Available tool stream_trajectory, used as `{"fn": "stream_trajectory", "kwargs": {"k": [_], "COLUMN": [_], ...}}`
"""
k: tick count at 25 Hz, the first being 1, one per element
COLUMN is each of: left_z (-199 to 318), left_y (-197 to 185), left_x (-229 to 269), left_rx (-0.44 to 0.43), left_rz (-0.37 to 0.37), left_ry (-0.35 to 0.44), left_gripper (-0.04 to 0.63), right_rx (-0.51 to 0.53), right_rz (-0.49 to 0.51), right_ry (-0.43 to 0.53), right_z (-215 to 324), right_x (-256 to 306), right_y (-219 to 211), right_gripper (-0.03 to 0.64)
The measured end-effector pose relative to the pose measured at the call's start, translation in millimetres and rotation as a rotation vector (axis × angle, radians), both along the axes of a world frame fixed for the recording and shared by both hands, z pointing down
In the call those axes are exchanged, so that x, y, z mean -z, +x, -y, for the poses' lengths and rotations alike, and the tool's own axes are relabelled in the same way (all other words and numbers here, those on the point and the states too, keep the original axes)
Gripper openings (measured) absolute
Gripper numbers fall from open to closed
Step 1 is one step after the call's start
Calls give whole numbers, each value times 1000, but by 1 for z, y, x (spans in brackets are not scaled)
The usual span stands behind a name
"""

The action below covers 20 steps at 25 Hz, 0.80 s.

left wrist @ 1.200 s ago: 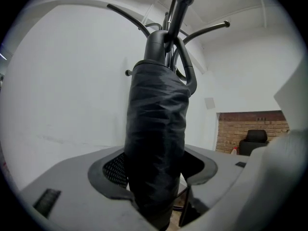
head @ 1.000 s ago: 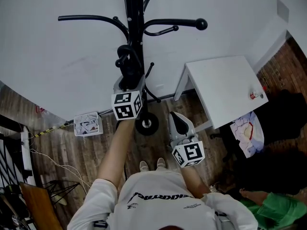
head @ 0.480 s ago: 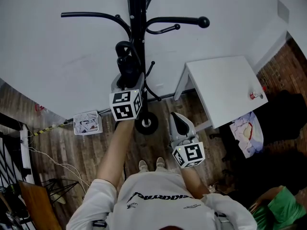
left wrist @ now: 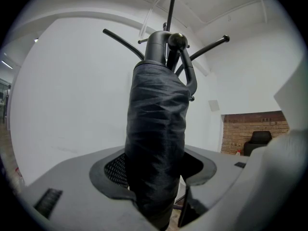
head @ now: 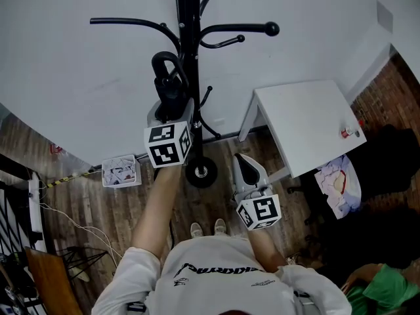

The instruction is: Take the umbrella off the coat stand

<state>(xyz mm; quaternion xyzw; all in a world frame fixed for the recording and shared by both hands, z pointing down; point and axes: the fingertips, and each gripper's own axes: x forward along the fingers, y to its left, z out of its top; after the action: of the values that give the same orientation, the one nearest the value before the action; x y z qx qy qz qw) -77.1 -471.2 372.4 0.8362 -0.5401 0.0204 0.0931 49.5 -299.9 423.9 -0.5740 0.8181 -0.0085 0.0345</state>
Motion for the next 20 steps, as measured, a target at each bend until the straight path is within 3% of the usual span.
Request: {"fn": "stream_trajectory", "kwargs": {"k": [20], "left_z": [-47], "left_y": [-24], "left_x": [33], "left_rx": [20], "left_rz": [-11], "left_ry": [22], "left_gripper": [264], "right_rx": [41], "right_rz": [-8], "right_ry": [32], "right_z": [-21], "right_x": [12], "right_y": [-18], "right_gripper": [-2]}}
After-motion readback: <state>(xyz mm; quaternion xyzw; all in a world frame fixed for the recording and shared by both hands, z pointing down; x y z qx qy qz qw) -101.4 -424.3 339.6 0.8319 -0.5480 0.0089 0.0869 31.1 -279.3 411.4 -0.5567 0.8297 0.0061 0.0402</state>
